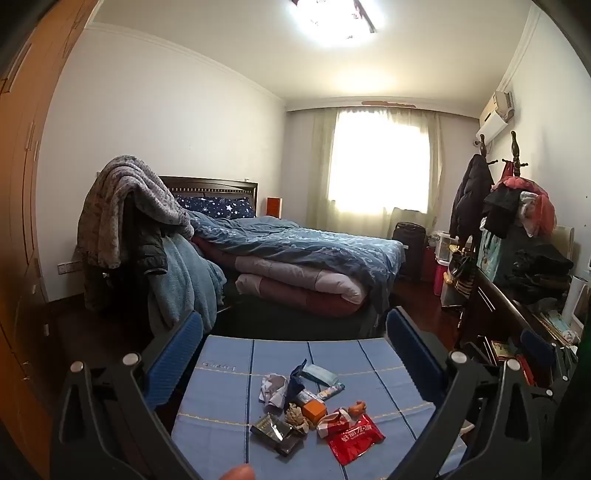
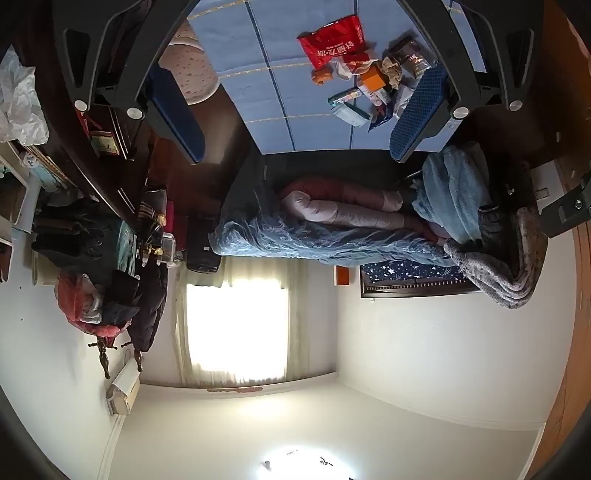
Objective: Collect trash
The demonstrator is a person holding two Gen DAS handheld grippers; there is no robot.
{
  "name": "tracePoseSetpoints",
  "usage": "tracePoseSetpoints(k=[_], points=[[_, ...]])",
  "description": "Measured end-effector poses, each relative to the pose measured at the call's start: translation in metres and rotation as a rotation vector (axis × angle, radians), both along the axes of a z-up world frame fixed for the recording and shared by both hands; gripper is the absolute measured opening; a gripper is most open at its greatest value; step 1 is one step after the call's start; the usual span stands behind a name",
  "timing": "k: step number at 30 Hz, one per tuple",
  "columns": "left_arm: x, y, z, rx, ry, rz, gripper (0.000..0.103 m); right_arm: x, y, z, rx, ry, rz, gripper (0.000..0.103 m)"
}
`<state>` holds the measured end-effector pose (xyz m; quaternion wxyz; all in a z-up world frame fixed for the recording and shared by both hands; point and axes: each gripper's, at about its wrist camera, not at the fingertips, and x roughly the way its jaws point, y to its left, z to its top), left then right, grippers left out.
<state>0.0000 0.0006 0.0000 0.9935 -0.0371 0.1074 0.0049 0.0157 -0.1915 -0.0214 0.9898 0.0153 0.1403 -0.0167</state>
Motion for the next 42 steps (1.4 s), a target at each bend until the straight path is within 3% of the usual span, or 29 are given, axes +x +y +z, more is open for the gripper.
tracePoseSetpoints(k=[12,42], points=[[-0.003,0.002,0.000,-0.009,-0.004,-0.003,0.100,-0.003,-0.002,0.012,-0.003,-0.027,-0.022,0.099],[0.018,0.004,-0.009,-0.025,0.056,-0.005,0.100,0.000,0.001,-0.002,0.000,0.006,-0.008,0.099]])
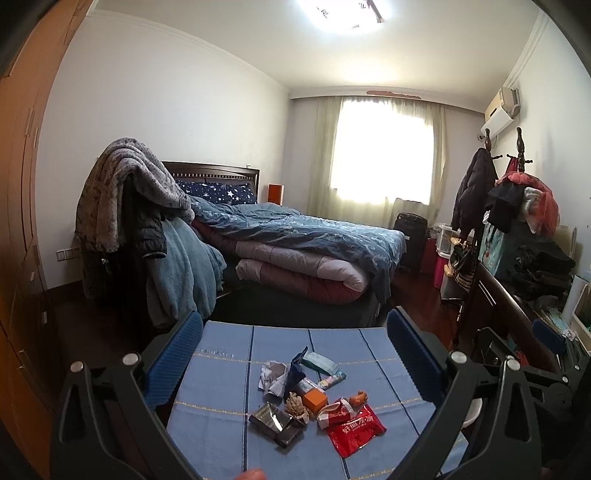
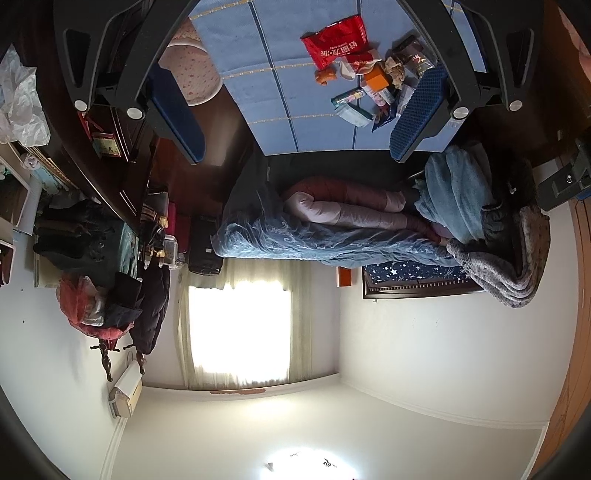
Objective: Collect trash
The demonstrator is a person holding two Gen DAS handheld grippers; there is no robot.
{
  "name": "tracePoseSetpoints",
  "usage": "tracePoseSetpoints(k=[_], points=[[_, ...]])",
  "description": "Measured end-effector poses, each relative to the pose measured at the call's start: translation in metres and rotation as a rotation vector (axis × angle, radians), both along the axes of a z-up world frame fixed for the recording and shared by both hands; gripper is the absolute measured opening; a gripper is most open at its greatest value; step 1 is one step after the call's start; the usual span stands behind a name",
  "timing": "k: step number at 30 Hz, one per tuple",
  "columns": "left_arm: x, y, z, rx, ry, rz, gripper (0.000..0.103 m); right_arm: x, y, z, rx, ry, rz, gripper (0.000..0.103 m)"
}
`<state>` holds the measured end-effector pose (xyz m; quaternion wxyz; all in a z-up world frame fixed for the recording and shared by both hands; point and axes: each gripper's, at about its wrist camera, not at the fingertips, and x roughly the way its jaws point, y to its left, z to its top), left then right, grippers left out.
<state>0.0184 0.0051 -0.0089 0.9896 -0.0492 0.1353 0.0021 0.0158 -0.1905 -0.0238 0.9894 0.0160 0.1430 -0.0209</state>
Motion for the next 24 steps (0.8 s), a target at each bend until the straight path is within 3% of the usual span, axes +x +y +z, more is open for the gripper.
tracePoseSetpoints(k=[24], points=[[0.015,0.004,-0.014,-0.001,0.033,0.012,0.100,0.007,-0.005,-0.010,0.001,0.019,-0.001,0.099]])
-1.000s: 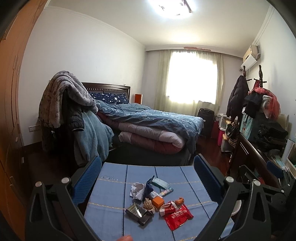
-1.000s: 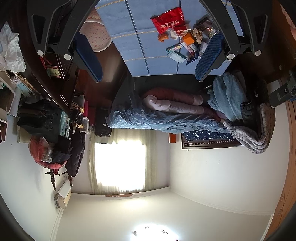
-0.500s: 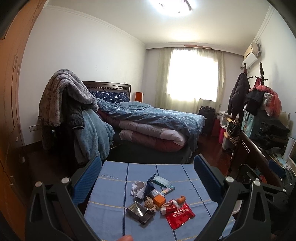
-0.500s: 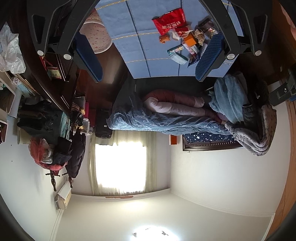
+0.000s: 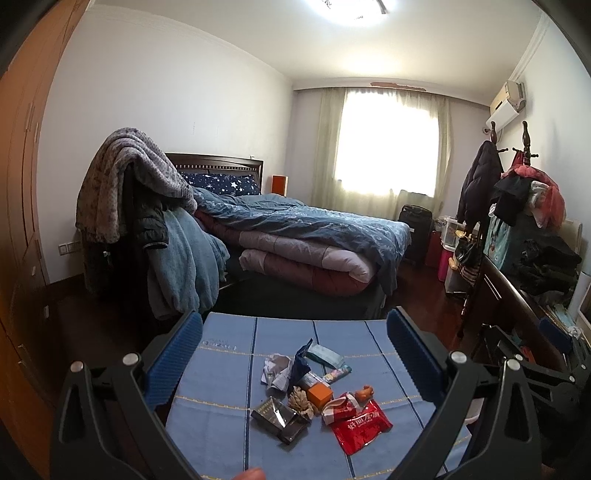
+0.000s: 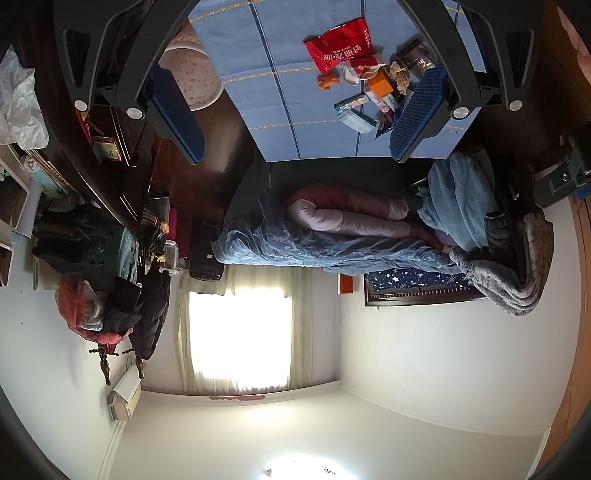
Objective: Collect trash
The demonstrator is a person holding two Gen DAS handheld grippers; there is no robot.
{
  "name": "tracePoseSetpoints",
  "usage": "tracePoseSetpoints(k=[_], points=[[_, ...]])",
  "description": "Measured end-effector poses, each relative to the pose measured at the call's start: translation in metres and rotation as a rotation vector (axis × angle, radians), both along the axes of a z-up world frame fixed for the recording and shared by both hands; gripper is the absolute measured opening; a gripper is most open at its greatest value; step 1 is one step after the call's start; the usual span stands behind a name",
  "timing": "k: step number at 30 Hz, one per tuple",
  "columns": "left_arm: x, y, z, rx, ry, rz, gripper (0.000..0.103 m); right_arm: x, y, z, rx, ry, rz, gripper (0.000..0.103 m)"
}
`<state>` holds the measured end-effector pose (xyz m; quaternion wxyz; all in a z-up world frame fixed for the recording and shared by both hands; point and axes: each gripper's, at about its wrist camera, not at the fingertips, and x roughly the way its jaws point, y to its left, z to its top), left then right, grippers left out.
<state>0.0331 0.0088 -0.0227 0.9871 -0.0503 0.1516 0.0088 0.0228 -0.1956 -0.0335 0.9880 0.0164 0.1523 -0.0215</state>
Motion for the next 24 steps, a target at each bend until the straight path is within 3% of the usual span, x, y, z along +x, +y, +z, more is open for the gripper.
tracePoseSetpoints(k=[24], points=[[0.004,-0.008,-0.008,0.025,0.010,-0.013,0.100,0.014,-0.001,-0.013,0.007,0.046,-0.007,0.100]])
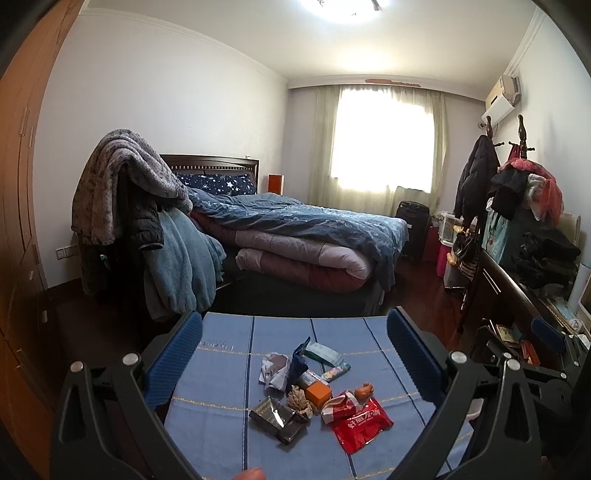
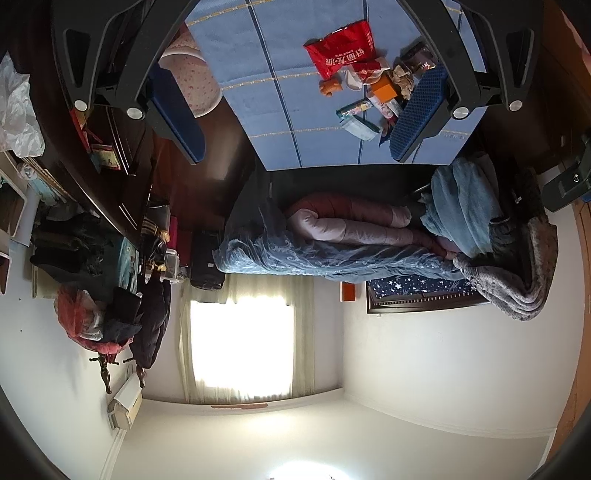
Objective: Collect trash
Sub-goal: 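Lower the left tool onto the black cigarette box and close it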
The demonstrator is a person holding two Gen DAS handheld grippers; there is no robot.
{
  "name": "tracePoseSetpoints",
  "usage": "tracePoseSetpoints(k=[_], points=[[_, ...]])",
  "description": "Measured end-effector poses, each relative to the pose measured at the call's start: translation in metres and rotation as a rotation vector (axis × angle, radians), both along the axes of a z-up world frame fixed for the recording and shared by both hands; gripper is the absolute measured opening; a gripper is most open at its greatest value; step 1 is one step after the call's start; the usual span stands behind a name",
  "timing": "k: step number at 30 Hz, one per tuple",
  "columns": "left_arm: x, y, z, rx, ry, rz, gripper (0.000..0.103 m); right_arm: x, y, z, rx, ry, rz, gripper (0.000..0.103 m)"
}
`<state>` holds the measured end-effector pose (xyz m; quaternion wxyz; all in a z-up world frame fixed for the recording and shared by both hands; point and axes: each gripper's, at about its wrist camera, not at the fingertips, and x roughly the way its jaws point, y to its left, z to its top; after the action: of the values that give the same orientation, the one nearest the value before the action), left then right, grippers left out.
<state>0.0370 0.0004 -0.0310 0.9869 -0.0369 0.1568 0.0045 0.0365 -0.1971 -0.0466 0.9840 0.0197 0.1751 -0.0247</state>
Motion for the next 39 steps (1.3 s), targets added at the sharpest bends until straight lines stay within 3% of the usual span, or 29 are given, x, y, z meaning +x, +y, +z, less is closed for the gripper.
tracePoseSetpoints(k=[10,14,22,25,30,35,39], points=[[0.029,0.003,-0.026,0.002,0.063,-0.003,0.100,0.026,0.008,-0.019,-0.004,0.078,0.020,0.099],[0.050,0.014,-0.062,-0.010,0.135,0.014,0.100,0.041,0.011,-0.039,-0.010,0.129,0.038,0.099],[0.094,0.041,-0.153,-0.085,0.332,0.027,0.099,0.080,0.028,-0.110,-0.044,0.308,0.098,0.099],[0.114,0.034,-0.184,-0.060,0.416,-0.015,0.099,0.088,0.031,-0.132,-0.036,0.366,0.120,0.099],[0.133,0.012,-0.222,0.010,0.487,-0.058,0.100,0.097,0.030,-0.150,-0.032,0.413,0.118,0.099],[0.151,0.008,-0.244,0.030,0.555,-0.049,0.099,0.104,0.023,-0.155,-0.033,0.426,0.097,0.099],[0.165,0.009,-0.254,0.065,0.604,-0.101,0.099,0.106,0.017,-0.159,-0.018,0.440,0.096,0.099]])
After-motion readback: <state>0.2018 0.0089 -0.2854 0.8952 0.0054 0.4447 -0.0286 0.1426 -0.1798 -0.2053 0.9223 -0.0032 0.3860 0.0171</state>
